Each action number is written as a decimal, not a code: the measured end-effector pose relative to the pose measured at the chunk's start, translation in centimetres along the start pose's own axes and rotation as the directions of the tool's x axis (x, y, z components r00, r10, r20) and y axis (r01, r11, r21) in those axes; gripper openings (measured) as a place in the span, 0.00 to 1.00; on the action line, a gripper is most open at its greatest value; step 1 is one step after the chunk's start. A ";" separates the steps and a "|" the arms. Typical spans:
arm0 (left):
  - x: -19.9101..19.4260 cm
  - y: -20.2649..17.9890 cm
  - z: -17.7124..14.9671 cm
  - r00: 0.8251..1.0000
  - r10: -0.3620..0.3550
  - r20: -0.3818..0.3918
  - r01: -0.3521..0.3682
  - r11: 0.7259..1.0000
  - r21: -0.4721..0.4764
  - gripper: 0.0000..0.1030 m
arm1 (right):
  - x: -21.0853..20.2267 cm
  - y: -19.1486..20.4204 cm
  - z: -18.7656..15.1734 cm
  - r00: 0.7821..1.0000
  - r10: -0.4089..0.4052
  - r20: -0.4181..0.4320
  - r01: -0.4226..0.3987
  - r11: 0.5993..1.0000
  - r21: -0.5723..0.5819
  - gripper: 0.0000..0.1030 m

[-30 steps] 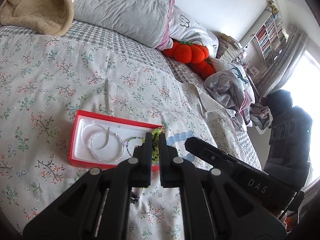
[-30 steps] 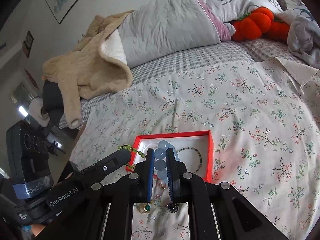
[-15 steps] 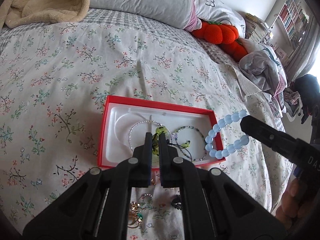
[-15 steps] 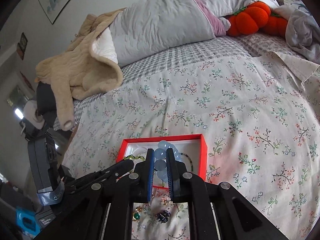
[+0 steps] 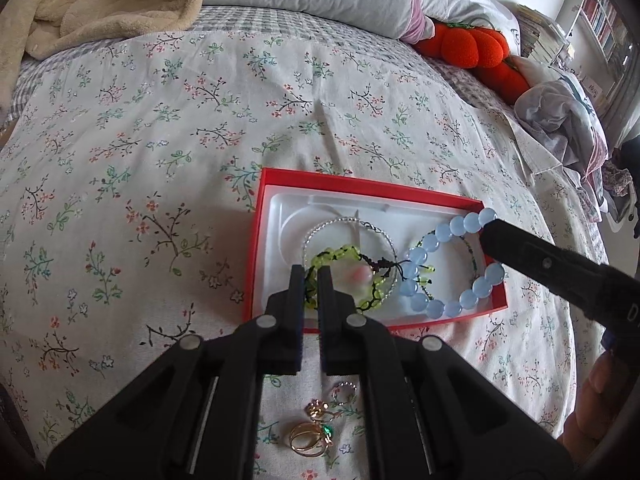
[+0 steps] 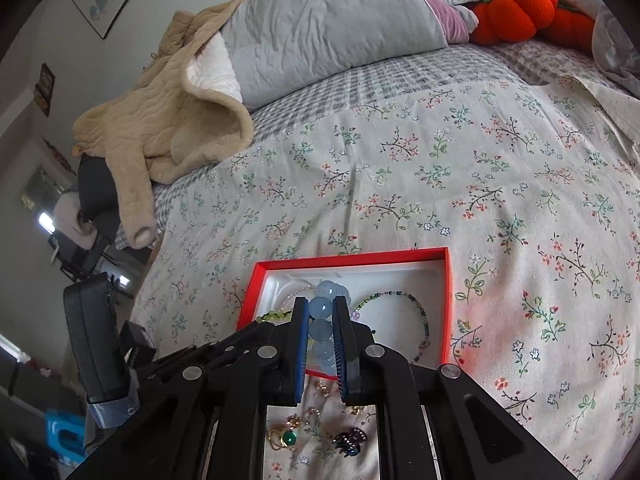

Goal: Organize jewelry
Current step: 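Carry both bracelets into the red box and open both tools, then withdraw both tools from the box back toward the remaining jewelry, then lower the left tool onto the gold ring and close it, then close the right tool on the black flower ring while the left holds the gold ring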

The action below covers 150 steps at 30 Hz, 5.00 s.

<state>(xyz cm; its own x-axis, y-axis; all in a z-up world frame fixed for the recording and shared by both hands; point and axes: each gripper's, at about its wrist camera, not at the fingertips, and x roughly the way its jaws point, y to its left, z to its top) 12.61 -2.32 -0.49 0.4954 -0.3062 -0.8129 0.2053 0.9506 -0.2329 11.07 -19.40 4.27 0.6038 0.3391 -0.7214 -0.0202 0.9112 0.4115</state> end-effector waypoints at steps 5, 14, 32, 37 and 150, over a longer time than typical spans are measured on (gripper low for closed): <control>0.0 0.1 0.1 1.000 0.001 -0.001 -0.001 1.000 -0.002 0.07 | 0.6 -1.3 0.0 0.999 -0.040 -0.008 0.040 0.999 0.011 0.11; -1.2 -0.7 0.2 1.000 -0.008 0.023 0.007 1.000 0.029 0.16 | 0.3 -1.6 0.0 0.996 -0.085 -0.029 0.085 0.996 -0.007 0.15; -4.3 -0.1 -3.9 0.996 0.083 -0.037 -0.077 0.988 0.132 0.66 | -2.4 0.5 -3.5 0.984 -0.136 -0.116 0.116 0.980 -0.159 0.23; -4.2 1.1 -5.5 0.990 0.119 -0.081 -0.109 0.986 0.126 0.72 | -2.3 0.3 -4.9 0.977 -0.159 -0.142 0.133 0.975 -0.178 0.55; -4.2 3.8 -8.4 0.992 0.041 -0.118 -0.032 0.996 0.080 0.30 | 3.0 3.2 -9.2 0.946 -0.216 -0.241 0.136 0.941 -0.311 0.25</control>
<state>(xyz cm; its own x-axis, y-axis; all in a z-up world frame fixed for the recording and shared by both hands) 4.23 3.05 -2.45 0.4000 -0.2586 -0.8793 0.2567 0.9526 -0.1634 5.47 -13.32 -1.70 0.3836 0.1804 -0.9057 -0.1848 0.9759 0.1161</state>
